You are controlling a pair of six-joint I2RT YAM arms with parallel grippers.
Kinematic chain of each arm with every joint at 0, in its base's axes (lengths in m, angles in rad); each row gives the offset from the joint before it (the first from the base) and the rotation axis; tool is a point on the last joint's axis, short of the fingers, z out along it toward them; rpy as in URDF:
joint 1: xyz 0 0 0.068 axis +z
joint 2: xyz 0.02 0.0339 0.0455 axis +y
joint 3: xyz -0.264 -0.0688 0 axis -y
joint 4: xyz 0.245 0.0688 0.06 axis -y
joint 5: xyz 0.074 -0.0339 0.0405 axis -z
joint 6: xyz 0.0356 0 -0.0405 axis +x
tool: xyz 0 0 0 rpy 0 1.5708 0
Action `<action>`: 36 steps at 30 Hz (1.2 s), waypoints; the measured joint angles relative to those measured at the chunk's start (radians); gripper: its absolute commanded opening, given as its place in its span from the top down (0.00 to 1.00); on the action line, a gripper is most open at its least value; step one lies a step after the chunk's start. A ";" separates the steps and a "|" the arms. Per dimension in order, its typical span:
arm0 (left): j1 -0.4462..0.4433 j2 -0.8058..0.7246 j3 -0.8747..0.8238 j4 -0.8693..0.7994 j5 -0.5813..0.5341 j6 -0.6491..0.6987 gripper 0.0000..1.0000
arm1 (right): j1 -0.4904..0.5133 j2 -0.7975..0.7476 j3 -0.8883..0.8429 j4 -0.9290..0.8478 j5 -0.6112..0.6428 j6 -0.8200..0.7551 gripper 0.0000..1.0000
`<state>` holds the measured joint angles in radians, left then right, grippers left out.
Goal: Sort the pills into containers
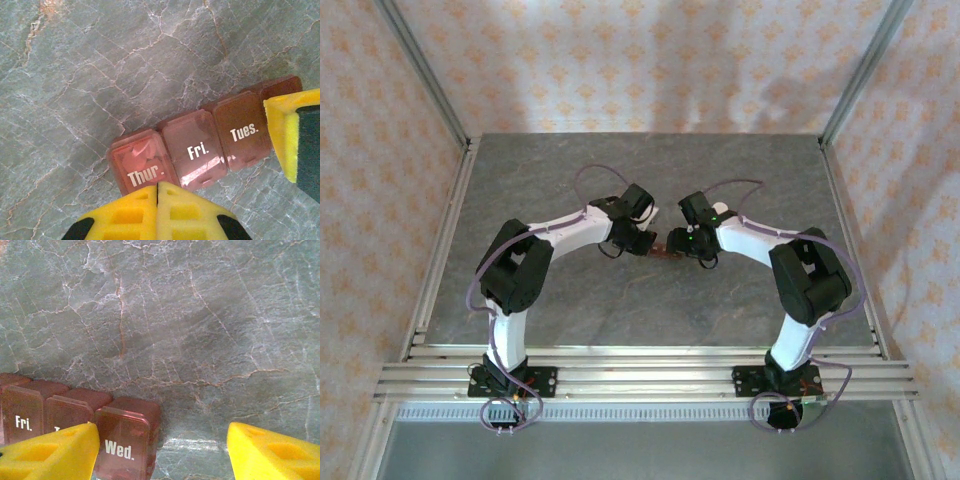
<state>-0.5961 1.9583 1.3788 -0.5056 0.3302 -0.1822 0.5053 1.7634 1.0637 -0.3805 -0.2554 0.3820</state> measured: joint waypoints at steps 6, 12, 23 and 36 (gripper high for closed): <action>0.000 0.000 -0.001 0.000 -0.009 0.007 1.00 | 0.000 0.000 -0.002 0.003 0.000 0.000 0.32; 0.000 0.008 -0.001 0.000 -0.023 0.008 1.00 | 0.000 0.000 -0.002 0.003 0.000 0.000 0.32; 0.000 0.012 -0.001 0.002 -0.024 0.025 1.00 | 0.000 0.002 -0.002 0.006 0.000 0.000 0.32; 0.000 0.012 0.002 0.005 -0.024 0.025 0.98 | 0.001 0.002 0.013 -0.017 0.002 -0.002 0.31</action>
<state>-0.5961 1.9705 1.3804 -0.5003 0.3058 -0.1574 0.5060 1.7657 1.0763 -0.3973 -0.2539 0.3805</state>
